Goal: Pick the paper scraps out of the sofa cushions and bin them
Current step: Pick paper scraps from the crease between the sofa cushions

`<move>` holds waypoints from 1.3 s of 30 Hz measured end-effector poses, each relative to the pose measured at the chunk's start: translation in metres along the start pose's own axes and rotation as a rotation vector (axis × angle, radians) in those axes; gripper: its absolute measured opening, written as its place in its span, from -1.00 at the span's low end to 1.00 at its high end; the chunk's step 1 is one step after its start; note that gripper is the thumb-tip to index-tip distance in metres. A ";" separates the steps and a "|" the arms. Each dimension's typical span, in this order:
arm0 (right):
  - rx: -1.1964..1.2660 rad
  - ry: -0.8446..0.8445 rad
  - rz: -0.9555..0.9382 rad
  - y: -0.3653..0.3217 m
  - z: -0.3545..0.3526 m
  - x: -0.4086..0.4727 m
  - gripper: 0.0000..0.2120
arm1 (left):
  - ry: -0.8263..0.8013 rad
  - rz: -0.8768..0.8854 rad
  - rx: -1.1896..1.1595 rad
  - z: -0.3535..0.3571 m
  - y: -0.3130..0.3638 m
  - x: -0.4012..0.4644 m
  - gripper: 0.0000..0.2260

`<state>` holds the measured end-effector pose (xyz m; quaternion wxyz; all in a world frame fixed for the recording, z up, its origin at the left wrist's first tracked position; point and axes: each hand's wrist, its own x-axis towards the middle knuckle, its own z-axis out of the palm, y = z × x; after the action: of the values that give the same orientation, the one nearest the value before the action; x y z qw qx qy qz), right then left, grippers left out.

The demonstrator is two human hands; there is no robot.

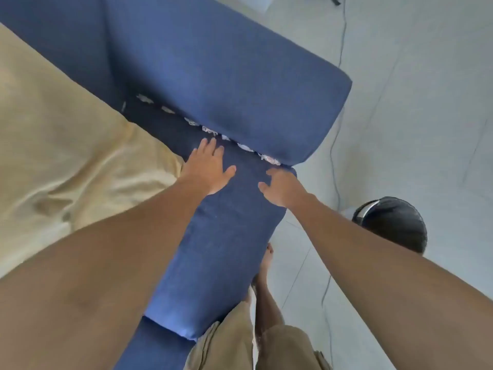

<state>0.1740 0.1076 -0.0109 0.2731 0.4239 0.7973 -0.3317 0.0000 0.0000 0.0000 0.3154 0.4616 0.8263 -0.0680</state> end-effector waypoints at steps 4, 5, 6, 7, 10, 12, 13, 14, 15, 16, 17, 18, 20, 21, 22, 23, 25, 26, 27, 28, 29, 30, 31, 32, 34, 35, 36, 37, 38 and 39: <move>0.013 0.075 -0.087 0.019 0.051 0.034 -0.16 | 0.149 0.114 0.103 0.049 -0.015 0.041 -0.37; 0.015 0.102 -0.099 0.024 0.066 0.039 -0.13 | 0.196 0.158 0.108 0.062 -0.016 0.050 -0.36; -0.003 0.141 -0.113 0.029 0.081 0.044 -0.12 | 0.235 0.198 0.106 0.074 -0.016 0.058 -0.36; -0.026 0.185 -0.124 0.034 0.093 0.049 -0.13 | 0.267 0.219 0.097 0.087 -0.016 0.066 -0.35; -0.080 0.248 -0.142 0.041 0.113 0.063 -0.17 | 0.348 0.245 0.111 0.122 -0.018 0.076 -0.38; -0.090 0.202 -0.141 0.046 0.121 0.074 -0.18 | 0.388 0.264 0.154 0.143 -0.019 0.076 -0.43; -0.092 0.183 -0.144 0.049 0.123 0.078 -0.18 | 0.407 0.266 0.164 0.150 -0.020 0.078 -0.45; -0.091 0.180 -0.152 0.052 0.124 0.081 -0.19 | 0.423 0.265 0.168 0.155 -0.021 0.081 -0.46; -0.085 0.190 -0.159 0.053 0.125 0.083 -0.20 | 0.431 0.265 0.165 0.157 -0.021 0.083 -0.46; -0.080 0.208 -0.163 0.054 0.126 0.082 -0.21 | 0.440 0.263 0.158 0.159 -0.022 0.086 -0.47; -0.077 0.230 -0.172 0.053 0.125 0.080 -0.22 | 0.442 0.265 0.157 0.160 -0.023 0.087 -0.47; -0.059 0.248 -0.177 0.052 0.125 0.078 -0.23 | 0.439 0.263 0.158 0.160 -0.023 0.087 -0.47; -0.007 0.286 -0.188 0.049 0.123 0.071 -0.23 | 0.433 0.261 0.150 0.162 -0.025 0.088 -0.48; 0.017 0.308 -0.195 0.047 0.122 0.067 -0.24 | 0.430 0.262 0.146 0.163 -0.026 0.089 -0.48; 0.056 0.336 -0.202 0.045 0.119 0.064 -0.26 | 0.428 0.264 0.143 0.164 -0.026 0.090 -0.48; 0.117 0.385 -0.205 0.043 0.115 0.062 -0.31 | 0.429 0.265 0.142 0.165 -0.027 0.091 -0.48; 0.271 0.610 -0.154 0.035 0.106 0.062 -0.46 | 0.428 0.266 0.140 0.165 -0.028 0.091 -0.48; 0.352 0.749 -0.087 0.032 0.100 0.065 -0.53 | 0.425 0.268 0.136 0.165 -0.028 0.091 -0.48; 0.437 0.859 0.002 0.028 0.095 0.071 -0.57 | 0.422 0.270 0.134 0.165 -0.028 0.091 -0.49; 0.513 0.924 0.100 0.023 0.091 0.079 -0.57 | 0.423 0.269 0.133 0.165 -0.028 0.092 -0.49; 0.566 0.949 0.193 0.019 0.089 0.088 -0.53 | 0.428 0.267 0.134 0.166 -0.029 0.091 -0.49; 0.596 0.961 0.267 0.014 0.089 0.096 -0.49 | 0.431 0.268 0.135 0.166 -0.029 0.092 -0.49; 0.616 0.983 0.319 0.010 0.091 0.103 -0.45 | 0.434 0.269 0.134 0.167 -0.029 0.092 -0.49; 0.631 1.014 0.356 0.007 0.092 0.109 -0.43 | 0.441 0.272 0.132 0.168 -0.029 0.092 -0.49; 0.638 1.057 0.433 -0.003 0.095 0.117 -0.43 | 0.458 0.274 0.131 0.169 -0.030 0.092 -0.49; 0.622 1.057 0.491 -0.008 0.095 0.120 -0.44 | 0.463 0.273 0.133 0.169 -0.030 0.093 -0.49; 0.597 1.046 0.557 -0.012 0.094 0.123 -0.45 | 0.468 0.271 0.136 0.170 -0.030 0.093 -0.49; 0.578 1.034 0.617 -0.015 0.094 0.126 -0.47 | 0.472 0.271 0.139 0.170 -0.031 0.093 -0.49; 0.572 1.030 0.657 -0.016 0.094 0.128 -0.50 | 0.475 0.271 0.141 0.171 -0.031 0.094 -0.49; 0.574 1.037 0.672 -0.016 0.094 0.130 -0.53 | 0.479 0.271 0.142 0.171 -0.030 0.094 -0.49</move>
<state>0.1111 0.0942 -0.1585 -0.1794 0.8085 0.5305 -0.1809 0.0189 -0.0187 -0.1959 0.0844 0.5918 0.8011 0.0280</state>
